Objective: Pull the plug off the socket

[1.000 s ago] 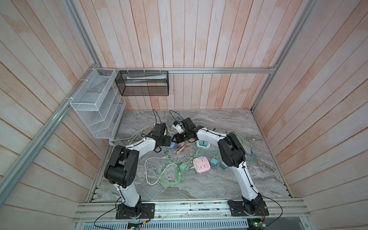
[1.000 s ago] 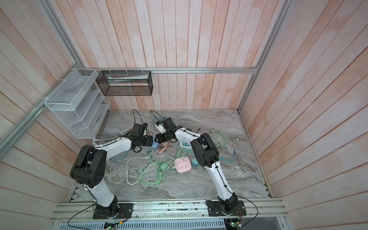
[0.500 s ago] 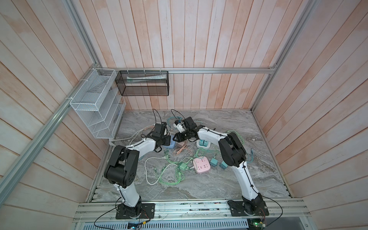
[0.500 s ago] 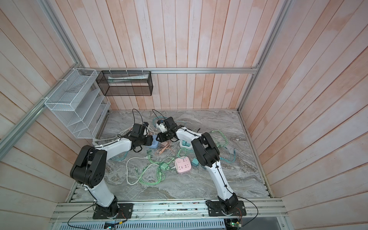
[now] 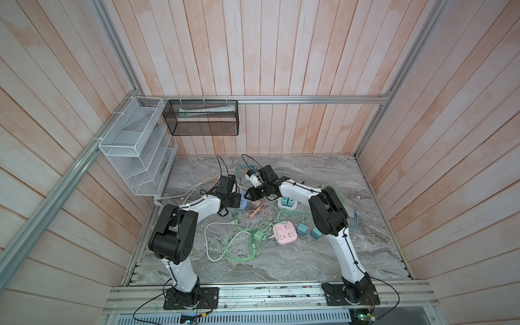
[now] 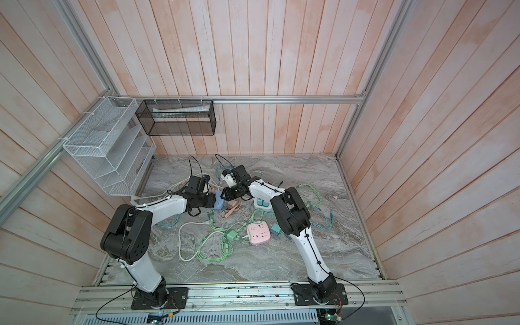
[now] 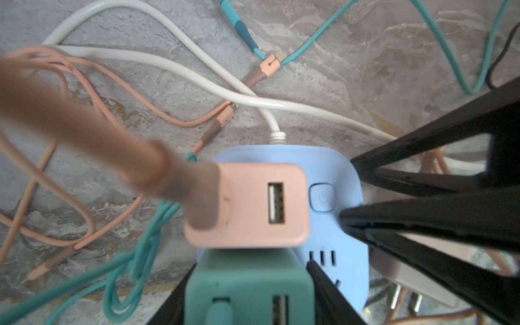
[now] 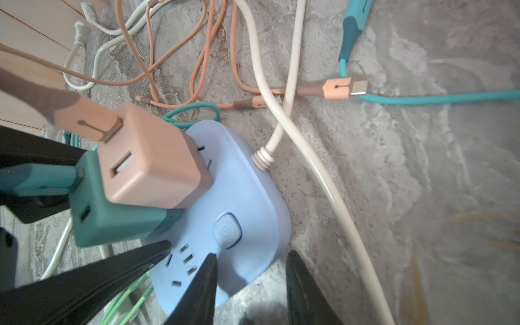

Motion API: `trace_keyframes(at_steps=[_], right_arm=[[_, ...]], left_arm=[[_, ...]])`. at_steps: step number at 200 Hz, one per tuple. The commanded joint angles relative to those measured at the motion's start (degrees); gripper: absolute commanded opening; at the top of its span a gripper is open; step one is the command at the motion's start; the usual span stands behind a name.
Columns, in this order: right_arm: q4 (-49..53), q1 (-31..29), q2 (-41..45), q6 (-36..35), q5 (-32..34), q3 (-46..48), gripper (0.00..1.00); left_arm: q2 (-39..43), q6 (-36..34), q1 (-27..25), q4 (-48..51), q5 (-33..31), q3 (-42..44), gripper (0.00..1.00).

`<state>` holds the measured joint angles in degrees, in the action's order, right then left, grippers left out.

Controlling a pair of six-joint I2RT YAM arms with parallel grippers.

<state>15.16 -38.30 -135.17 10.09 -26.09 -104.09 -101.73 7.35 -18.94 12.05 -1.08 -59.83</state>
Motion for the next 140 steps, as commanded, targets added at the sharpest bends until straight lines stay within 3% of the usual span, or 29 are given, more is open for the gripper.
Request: trace_keyframes(at_steps=[1, 63, 98, 140], right_arm=[[4.5, 0.5, -2.0, -0.6, 1.3, 0.4, 0.38], [4.4, 0.5, -2.1, -0.7, 0.8, 0.2, 0.37], [4.7, 0.5, -2.2, -0.7, 0.9, 0.2, 0.38], [4.5, 0.4, -2.4, -0.8, -0.7, -0.3, 0.51]], left_arm=[[-0.4, 1.6, -0.1, 0.9, -1.1, 0.1, 0.53], [-0.7, 1.8, -0.1, -1.1, -1.0, -0.2, 0.54], [-1.1, 1.7, -0.2, -0.5, -0.5, -1.1, 0.44], [-0.9, 1.1, -1.1, -0.3, -1.0, -0.2, 0.38]])
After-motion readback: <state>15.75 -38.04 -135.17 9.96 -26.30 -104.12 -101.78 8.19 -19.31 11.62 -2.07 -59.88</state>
